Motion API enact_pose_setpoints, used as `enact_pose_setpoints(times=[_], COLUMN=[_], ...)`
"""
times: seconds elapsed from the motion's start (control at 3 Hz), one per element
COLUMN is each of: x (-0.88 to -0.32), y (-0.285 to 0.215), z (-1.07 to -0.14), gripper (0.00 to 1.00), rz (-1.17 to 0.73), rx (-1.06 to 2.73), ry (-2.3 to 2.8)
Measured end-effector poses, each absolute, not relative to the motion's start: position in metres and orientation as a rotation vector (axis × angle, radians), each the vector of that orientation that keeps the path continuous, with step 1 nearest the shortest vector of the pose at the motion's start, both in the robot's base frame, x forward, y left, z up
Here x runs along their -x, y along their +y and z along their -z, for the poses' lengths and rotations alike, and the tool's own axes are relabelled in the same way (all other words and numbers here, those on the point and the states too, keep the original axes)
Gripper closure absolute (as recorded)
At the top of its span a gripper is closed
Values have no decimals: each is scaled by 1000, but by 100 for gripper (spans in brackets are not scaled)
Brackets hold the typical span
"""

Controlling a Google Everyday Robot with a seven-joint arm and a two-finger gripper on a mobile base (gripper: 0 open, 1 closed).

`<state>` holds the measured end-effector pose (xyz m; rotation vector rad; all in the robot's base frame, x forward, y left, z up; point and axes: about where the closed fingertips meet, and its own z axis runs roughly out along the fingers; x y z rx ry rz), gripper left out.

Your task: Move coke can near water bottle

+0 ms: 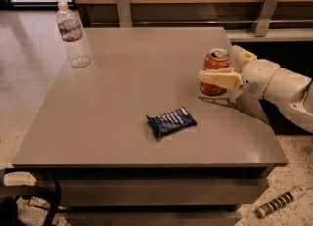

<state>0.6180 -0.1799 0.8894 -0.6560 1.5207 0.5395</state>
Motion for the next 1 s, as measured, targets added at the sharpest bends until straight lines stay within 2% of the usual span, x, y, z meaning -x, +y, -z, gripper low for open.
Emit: enact_pose_setpoints(times=[0.33,1.0], x=[-618,-619], y=[-176,-171], z=[-890,-891], gripper=[48,94], rz=[-544,-550], rx=[660,666], ry=[1519,1516])
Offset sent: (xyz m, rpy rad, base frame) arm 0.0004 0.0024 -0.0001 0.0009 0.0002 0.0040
